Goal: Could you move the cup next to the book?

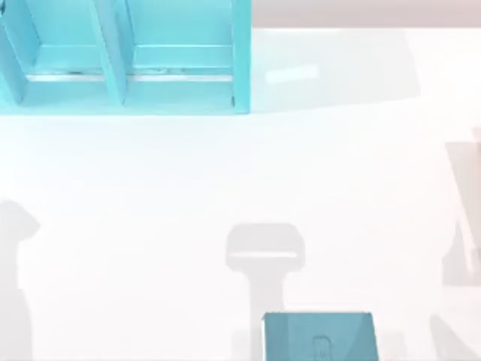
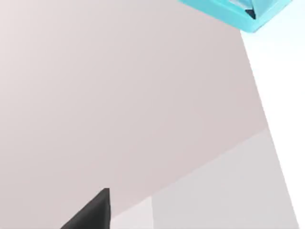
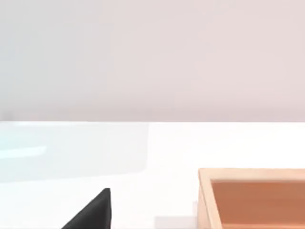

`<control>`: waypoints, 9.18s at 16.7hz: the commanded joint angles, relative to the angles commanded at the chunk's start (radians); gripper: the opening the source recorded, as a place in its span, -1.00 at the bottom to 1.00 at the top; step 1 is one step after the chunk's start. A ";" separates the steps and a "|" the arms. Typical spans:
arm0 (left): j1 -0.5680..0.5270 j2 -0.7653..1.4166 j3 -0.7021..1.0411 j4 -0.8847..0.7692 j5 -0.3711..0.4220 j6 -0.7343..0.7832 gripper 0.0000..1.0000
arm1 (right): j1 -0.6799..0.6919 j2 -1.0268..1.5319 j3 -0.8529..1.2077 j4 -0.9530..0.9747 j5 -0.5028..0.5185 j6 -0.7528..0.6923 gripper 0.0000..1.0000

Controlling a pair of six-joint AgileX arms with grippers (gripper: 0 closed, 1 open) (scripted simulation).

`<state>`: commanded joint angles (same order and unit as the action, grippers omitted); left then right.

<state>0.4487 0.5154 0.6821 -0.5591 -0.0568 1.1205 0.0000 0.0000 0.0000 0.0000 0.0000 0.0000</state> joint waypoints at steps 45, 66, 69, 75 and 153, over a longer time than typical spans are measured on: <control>0.523 1.072 0.140 -0.245 0.058 1.442 0.70 | 0.000 0.000 0.000 0.000 0.000 0.000 1.00; 0.522 1.069 0.143 -0.249 0.058 1.443 -1.00 | 0.000 0.000 0.000 0.000 0.000 0.000 1.00; 0.523 1.044 0.187 -0.307 0.058 1.446 -1.00 | 0.000 0.000 0.000 0.000 0.000 0.000 1.00; 0.520 0.989 0.272 -0.462 0.059 1.440 -1.00 | 0.000 0.000 0.000 0.000 0.000 0.000 1.00; -1.364 1.281 0.587 -0.426 0.059 -2.011 1.00 | 0.000 0.000 0.000 0.000 0.000 0.000 1.00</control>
<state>-0.9149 1.7960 1.2689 -0.9854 0.0017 -0.8905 0.0000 0.0000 0.0000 0.0000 0.0000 0.0000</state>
